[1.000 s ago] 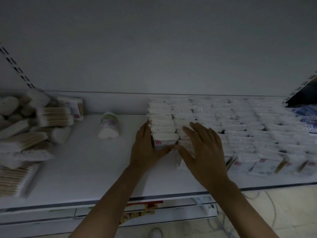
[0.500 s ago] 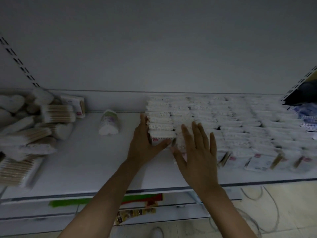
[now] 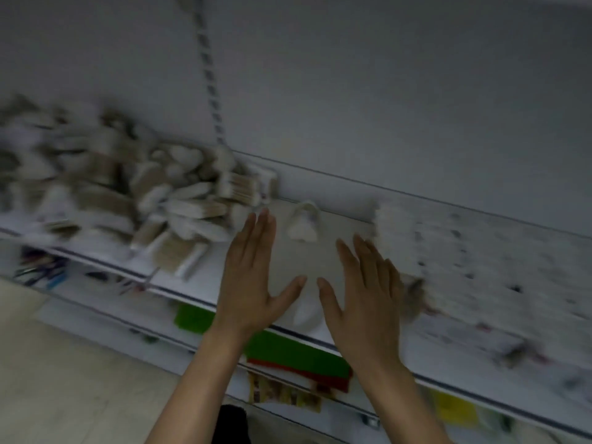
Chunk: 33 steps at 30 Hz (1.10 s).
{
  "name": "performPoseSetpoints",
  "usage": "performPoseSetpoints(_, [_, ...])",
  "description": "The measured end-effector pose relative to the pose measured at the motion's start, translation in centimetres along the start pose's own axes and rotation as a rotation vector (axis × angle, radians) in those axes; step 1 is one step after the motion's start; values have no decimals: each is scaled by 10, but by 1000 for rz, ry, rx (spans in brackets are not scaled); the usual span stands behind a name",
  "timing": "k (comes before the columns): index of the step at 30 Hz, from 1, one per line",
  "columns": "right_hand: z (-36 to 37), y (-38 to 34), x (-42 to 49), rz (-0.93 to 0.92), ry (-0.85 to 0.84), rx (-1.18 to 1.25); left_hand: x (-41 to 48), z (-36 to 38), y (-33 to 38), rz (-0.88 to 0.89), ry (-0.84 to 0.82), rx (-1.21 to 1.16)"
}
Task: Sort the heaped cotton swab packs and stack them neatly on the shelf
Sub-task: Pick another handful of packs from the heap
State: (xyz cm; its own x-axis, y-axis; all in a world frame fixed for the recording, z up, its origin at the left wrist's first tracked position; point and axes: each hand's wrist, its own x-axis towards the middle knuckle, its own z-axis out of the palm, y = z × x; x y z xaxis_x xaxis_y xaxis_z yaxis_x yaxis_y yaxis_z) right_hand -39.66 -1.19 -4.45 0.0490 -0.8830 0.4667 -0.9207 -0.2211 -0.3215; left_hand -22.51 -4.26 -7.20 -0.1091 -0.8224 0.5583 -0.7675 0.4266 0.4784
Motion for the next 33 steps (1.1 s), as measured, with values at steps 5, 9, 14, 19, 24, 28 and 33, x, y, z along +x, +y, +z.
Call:
performPoseSetpoints(5, [44, -79, 24, -186, -170, 166, -31, -90, -56, -124, 191, 226])
performPoseSetpoints(9, [74, -128, 52, -232, -254, 256, -41, -130, -96, -216, 247, 264])
performPoseSetpoints(14, [105, -160, 94, -85, -315, 276, -16, -154, -147, -107, 128, 194])
performPoseSetpoints(19, [114, -182, 105, 157, -233, 373, 11, -175, -194, 7, 17, 58])
performPoseSetpoints(24, [116, -193, 94, 335, 33, 526, 44, -167, -218, 117, -119, -59])
performPoseSetpoints(28, [122, -200, 88, 463, 39, 593, 57, -154, -218, 228, -240, -40])
performPoseSetpoints(33, [108, -212, 87, 553, 248, 736, 65, -156, -223, 260, -290, -12])
